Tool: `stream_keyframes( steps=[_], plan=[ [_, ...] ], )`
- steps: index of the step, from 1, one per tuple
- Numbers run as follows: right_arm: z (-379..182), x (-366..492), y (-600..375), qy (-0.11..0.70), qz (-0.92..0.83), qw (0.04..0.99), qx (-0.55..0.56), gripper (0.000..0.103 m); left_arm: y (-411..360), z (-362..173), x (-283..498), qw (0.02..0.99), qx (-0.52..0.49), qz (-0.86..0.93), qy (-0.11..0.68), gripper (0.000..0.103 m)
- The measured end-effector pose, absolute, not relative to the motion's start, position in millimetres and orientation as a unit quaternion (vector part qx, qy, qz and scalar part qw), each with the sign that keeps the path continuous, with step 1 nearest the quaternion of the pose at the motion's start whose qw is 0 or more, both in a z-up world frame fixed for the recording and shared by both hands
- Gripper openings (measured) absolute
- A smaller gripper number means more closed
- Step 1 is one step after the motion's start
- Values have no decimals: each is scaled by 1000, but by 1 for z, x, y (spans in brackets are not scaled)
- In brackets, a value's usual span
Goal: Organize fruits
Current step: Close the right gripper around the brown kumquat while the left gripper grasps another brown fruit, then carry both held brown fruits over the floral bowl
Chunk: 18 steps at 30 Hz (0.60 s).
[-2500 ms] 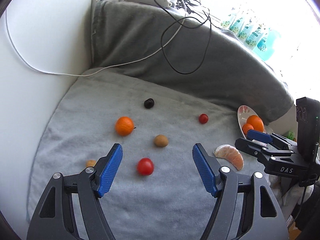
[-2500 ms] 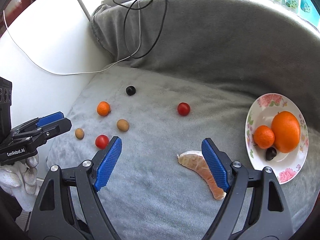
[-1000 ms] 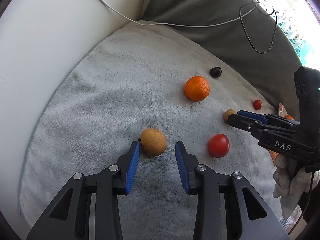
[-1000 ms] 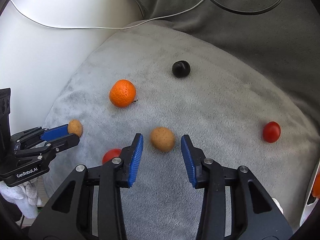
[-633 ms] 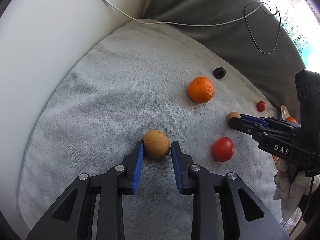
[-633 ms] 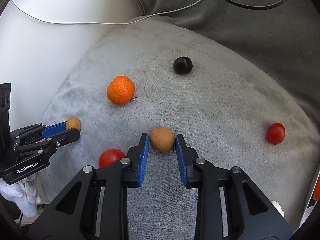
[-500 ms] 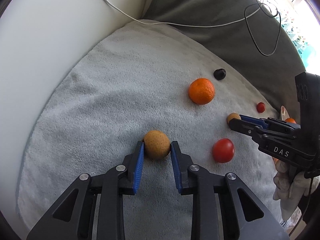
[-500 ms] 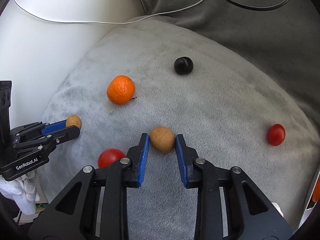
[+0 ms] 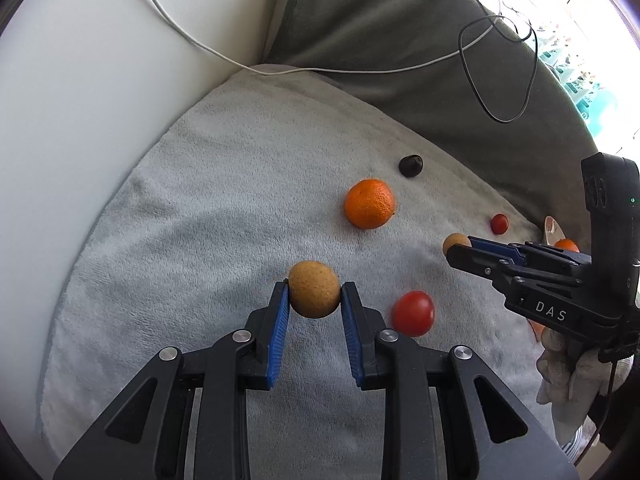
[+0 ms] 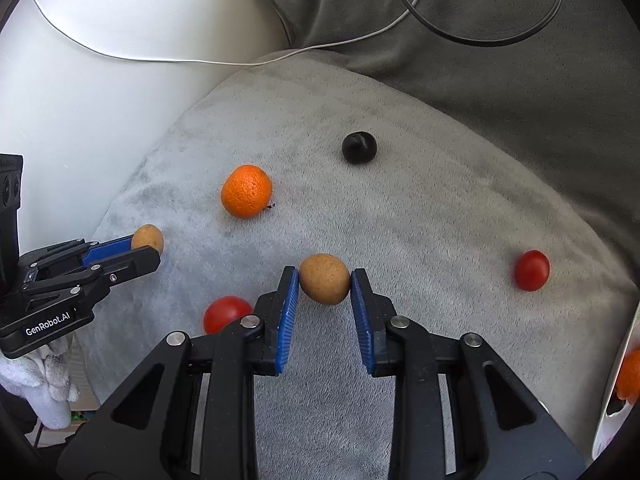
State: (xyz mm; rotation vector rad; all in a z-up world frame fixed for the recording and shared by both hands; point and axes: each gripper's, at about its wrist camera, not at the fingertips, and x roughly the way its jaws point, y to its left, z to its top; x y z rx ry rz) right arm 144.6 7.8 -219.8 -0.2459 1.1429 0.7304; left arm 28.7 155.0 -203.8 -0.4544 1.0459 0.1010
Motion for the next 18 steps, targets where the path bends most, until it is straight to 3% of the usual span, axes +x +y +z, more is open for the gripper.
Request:
stream_keyframes(
  steps=[18],
  plan=[
    [-177, 146, -78, 506, 289, 811, -55, 28, 93, -169, 68, 858, -188, -27, 478, 25]
  ],
)
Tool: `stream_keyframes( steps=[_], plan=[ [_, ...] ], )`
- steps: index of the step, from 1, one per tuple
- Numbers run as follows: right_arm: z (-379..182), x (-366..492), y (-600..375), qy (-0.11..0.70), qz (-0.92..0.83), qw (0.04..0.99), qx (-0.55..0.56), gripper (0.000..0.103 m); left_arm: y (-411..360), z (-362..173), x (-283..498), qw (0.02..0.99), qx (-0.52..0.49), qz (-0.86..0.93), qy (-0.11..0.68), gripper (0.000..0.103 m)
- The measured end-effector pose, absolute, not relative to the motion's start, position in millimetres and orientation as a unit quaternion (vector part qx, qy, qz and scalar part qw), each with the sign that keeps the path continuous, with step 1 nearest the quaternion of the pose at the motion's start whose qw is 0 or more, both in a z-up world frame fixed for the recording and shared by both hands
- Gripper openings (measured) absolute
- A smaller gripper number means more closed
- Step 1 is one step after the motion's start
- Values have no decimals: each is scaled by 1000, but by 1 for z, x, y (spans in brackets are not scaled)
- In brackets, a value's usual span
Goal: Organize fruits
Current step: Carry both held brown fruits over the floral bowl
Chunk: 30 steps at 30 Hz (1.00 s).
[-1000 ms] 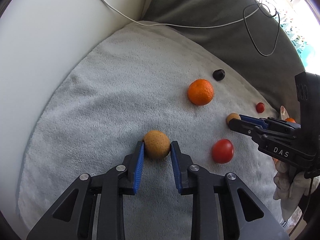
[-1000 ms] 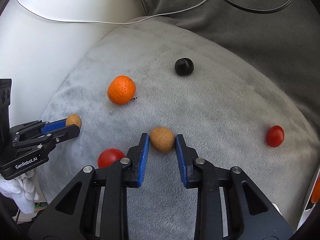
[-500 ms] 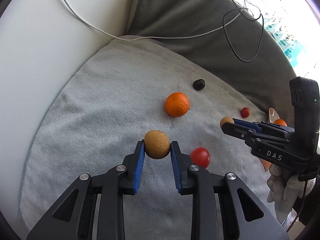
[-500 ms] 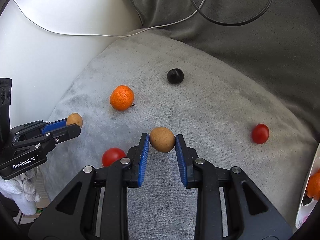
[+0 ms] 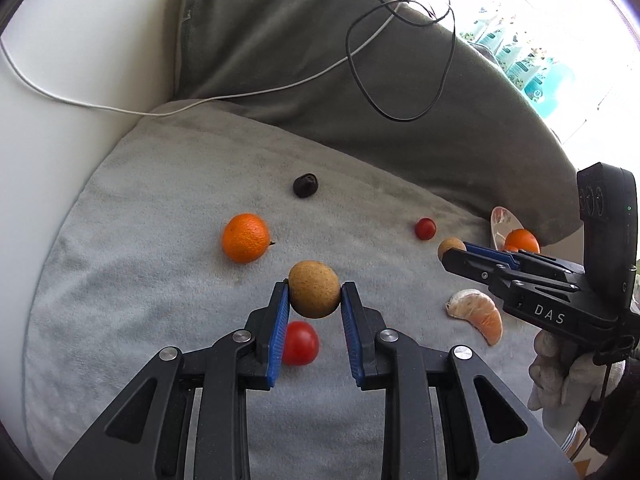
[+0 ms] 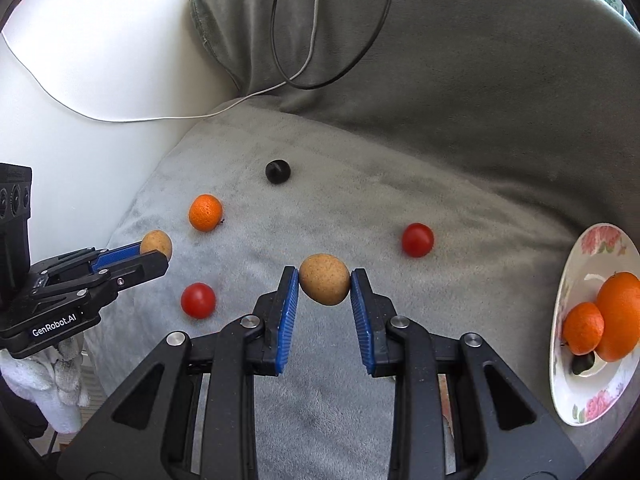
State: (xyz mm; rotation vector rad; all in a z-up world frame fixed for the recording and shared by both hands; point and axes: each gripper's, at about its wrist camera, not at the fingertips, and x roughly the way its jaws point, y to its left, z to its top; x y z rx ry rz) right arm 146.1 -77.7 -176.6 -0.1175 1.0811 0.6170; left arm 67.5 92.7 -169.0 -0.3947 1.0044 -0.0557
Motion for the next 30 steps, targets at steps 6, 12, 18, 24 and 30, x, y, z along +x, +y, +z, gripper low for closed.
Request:
stream_keyframes(
  steps=[6, 12, 18, 24, 30],
  plan=[
    [-165, 147, -116, 501, 260, 825, -33, 28, 63, -160, 83, 859, -176, -63, 476, 25],
    [-157, 147, -161, 495, 227, 838, -5, 28, 32, -152, 100, 860, -162, -96, 475, 25],
    [-158, 141, -205, 495, 191, 847, 14, 28, -3, -147, 120, 859, -147, -128, 473, 25],
    [-160, 135, -248, 495, 153, 854, 40, 28, -38, -143, 139, 856, -133, -161, 473, 25],
    [-161, 129, -282, 494, 122, 859, 56, 28, -70, -144, 151, 852, -117, -190, 474, 25]
  ],
)
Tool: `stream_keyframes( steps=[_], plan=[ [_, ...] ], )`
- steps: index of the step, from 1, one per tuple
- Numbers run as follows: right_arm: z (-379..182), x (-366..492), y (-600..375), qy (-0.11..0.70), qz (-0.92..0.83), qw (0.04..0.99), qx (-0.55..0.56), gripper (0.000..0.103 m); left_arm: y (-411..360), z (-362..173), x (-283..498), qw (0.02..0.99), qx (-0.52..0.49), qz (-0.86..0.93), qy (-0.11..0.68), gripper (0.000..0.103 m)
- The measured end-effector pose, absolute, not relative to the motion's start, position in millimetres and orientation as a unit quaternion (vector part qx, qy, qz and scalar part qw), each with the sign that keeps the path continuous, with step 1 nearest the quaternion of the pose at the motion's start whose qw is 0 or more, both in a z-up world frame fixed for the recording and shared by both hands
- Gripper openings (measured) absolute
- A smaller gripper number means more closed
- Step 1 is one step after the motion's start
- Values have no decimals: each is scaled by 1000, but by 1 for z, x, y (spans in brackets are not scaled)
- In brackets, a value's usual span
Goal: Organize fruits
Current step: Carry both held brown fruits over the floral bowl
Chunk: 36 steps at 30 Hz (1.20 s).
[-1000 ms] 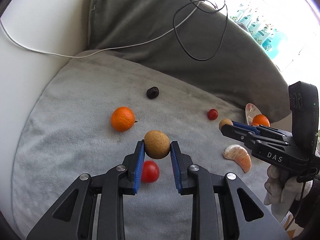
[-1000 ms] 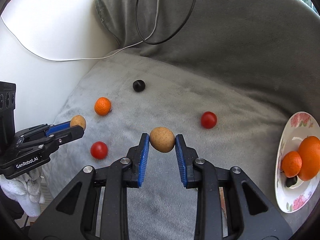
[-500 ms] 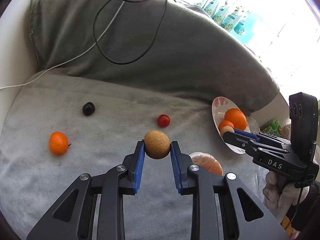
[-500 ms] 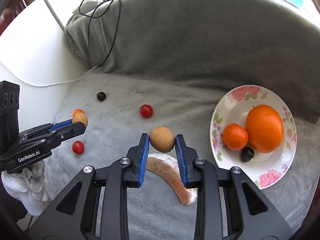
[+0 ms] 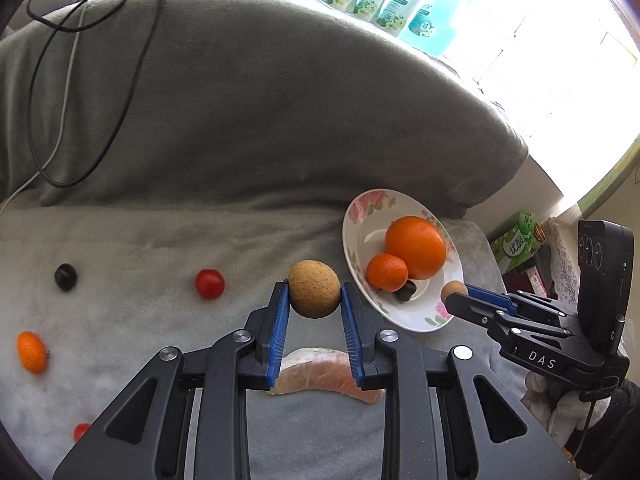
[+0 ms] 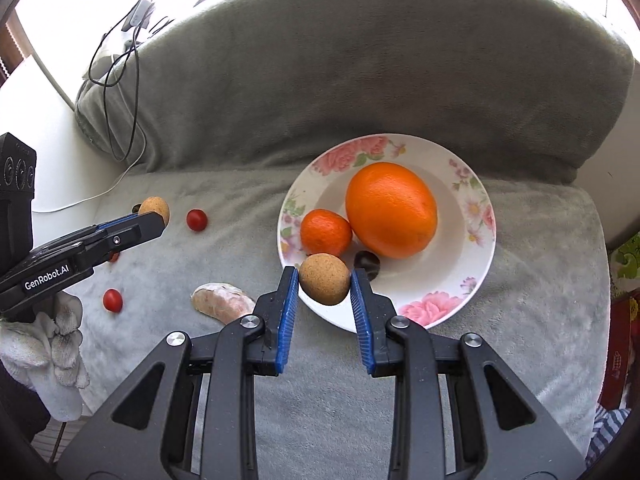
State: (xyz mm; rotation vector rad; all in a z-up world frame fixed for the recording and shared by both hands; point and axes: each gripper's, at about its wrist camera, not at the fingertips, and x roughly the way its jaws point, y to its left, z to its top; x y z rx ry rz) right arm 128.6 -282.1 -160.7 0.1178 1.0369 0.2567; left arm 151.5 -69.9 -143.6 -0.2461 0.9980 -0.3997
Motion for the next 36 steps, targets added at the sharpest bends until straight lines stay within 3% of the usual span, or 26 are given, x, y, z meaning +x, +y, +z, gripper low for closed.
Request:
stream_keyframes(
  steps=[36],
  plan=[
    [-182, 135, -328, 498, 101, 858, 79, 28, -151, -155, 206, 830, -94, -228, 501, 25]
  ],
)
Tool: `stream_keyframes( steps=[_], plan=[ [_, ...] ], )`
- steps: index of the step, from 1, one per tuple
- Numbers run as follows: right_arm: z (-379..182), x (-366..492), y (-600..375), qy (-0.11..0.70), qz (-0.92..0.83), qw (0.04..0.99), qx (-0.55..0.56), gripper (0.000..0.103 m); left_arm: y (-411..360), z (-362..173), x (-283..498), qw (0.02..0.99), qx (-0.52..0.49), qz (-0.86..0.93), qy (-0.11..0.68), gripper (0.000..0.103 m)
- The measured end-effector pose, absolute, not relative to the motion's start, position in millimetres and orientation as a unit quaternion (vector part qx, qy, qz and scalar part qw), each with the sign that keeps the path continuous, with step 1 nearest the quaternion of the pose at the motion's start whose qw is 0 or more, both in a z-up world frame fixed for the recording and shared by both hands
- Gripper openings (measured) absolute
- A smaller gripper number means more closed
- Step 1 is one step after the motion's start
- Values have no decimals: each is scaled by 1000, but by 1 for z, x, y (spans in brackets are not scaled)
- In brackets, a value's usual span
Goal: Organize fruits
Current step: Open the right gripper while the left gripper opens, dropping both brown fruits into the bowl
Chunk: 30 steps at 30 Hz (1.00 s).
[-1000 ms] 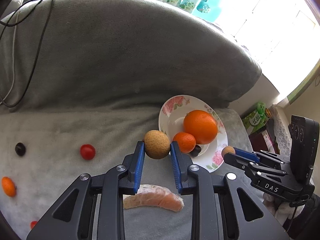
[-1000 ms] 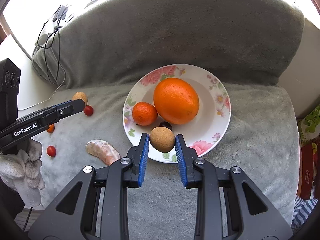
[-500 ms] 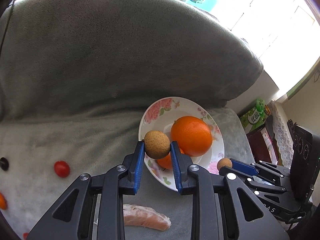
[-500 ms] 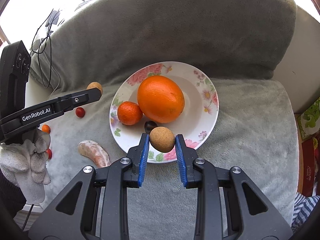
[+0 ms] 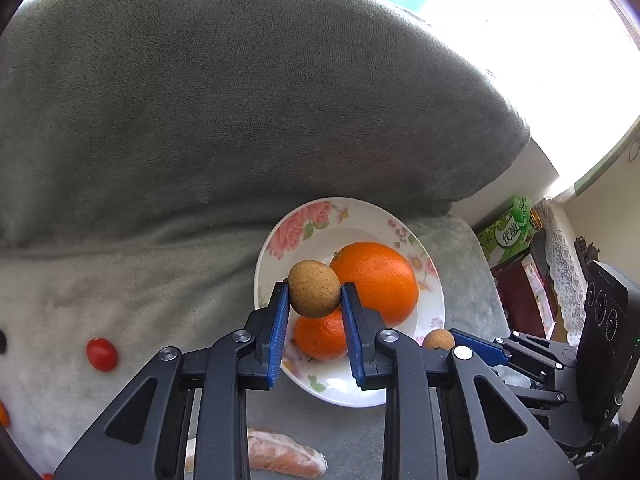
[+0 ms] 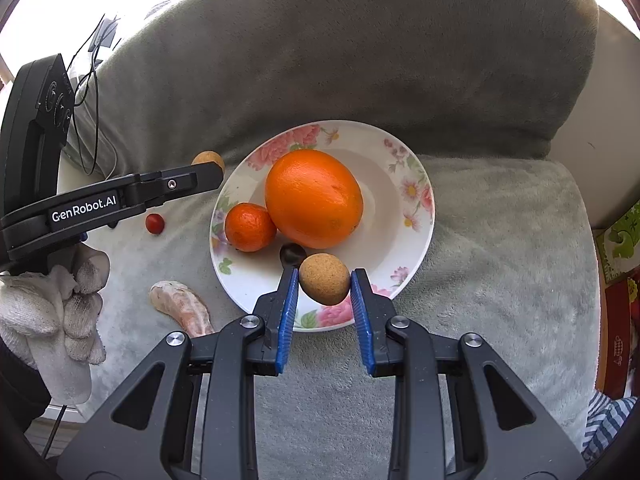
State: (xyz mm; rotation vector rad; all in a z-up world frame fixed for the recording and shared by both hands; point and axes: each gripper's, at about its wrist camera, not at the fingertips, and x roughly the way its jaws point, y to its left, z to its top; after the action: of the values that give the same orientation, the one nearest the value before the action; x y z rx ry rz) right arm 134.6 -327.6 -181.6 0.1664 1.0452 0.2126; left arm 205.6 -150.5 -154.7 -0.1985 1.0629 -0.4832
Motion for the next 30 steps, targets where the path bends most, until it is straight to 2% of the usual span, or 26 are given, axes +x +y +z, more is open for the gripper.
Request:
stream_keyframes(
  steps=[4, 5, 7, 8, 9, 11, 12, 19, 30],
  plan=[
    [-182, 134, -327, 497, 103, 858, 81, 28, -152, -155, 207, 829, -89, -228, 502, 27],
    [-182, 134, -327, 497, 104, 858, 80, 28, -153, -155, 207, 829, -88, -229, 502, 30],
    [-183, 134, -327, 497, 104, 858, 78, 29, -153, -154, 207, 830, -87, -229, 501, 46],
    [-183, 134, -326, 497, 103, 858, 76, 39, -153, -154, 207, 831, -87, -227, 499, 49],
    [-183, 134, -325, 496, 102, 859, 76, 60, -153, -153, 207, 832, -88, -227, 499, 55],
    [-180, 132, -325, 488, 99, 864, 75, 79, -151, -153, 207, 832, -92, -224, 498, 61],
    [-178, 131, -325, 482, 97, 868, 74, 82, -151, -153, 207, 832, -94, -224, 499, 62],
    [-177, 133, -319, 486, 90, 868, 55, 83, -150, -150, 204, 835, -92, -217, 498, 70],
    [-172, 132, -312, 483, 88, 869, 59, 84, -131, -136, 193, 845, -99, -198, 488, 70]
  ],
)
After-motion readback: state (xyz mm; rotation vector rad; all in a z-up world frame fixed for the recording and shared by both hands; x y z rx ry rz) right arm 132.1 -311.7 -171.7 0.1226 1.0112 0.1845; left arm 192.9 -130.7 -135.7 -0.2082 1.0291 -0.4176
